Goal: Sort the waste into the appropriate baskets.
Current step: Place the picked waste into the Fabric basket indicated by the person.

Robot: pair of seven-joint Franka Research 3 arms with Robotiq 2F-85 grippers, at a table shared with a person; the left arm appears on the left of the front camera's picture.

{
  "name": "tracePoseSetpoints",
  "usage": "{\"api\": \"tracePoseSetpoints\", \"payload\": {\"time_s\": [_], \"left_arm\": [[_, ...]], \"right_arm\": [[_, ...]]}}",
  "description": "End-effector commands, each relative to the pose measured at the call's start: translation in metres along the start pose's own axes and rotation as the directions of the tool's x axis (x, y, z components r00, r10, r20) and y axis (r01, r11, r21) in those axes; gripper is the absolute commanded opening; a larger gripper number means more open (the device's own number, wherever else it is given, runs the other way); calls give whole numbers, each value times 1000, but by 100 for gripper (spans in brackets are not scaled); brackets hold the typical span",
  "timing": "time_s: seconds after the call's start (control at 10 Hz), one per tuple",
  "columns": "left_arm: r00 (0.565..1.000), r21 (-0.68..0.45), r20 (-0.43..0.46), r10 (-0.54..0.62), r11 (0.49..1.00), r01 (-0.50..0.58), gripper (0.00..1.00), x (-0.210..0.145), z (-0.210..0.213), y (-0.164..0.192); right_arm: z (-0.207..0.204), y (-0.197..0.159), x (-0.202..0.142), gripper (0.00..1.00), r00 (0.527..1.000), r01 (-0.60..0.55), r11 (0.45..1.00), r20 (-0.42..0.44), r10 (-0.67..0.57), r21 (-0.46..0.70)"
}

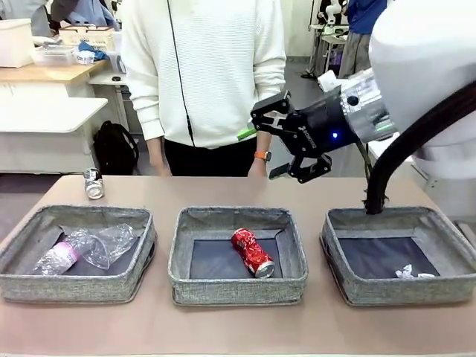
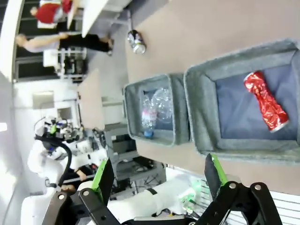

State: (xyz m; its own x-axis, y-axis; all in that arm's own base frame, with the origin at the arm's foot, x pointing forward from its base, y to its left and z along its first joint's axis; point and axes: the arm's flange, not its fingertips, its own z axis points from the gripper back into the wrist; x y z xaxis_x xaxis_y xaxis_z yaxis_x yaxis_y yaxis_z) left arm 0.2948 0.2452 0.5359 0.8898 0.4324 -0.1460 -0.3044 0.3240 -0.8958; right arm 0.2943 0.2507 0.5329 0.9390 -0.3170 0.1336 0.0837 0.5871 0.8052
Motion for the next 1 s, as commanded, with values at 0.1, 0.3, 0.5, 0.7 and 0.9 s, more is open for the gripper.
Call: {"api": "tracePoseSetpoints", "payload": {"time_s": [0.1, 0.3, 0.5, 0.7, 0.9], "left_arm": [[980, -106, -199, -17, 994, -4, 100, -14, -42, -21], [950, -182, -312, 11, 981, -71, 100, -23, -86, -25], [894, -208, -438, 97, 956, -206, 100, -28, -114, -15], [883, -232, -463, 76, 951, -203, 100, -38, -131, -6], [873, -230, -484, 57, 955, -190, 100, -39, -129, -6]], "right_arm": [[12, -62, 23, 100, 968, 159, 972, -221, -120, 172], [59, -122, 39, 100, 877, 368, 807, -461, -136, 462], [85, -177, 42, 100, 905, 319, 773, -420, -75, 549], [113, -226, 27, 100, 918, 313, 737, -390, -72, 600], [147, -283, -11, 100, 921, 361, 748, -341, -191, 557]]}}
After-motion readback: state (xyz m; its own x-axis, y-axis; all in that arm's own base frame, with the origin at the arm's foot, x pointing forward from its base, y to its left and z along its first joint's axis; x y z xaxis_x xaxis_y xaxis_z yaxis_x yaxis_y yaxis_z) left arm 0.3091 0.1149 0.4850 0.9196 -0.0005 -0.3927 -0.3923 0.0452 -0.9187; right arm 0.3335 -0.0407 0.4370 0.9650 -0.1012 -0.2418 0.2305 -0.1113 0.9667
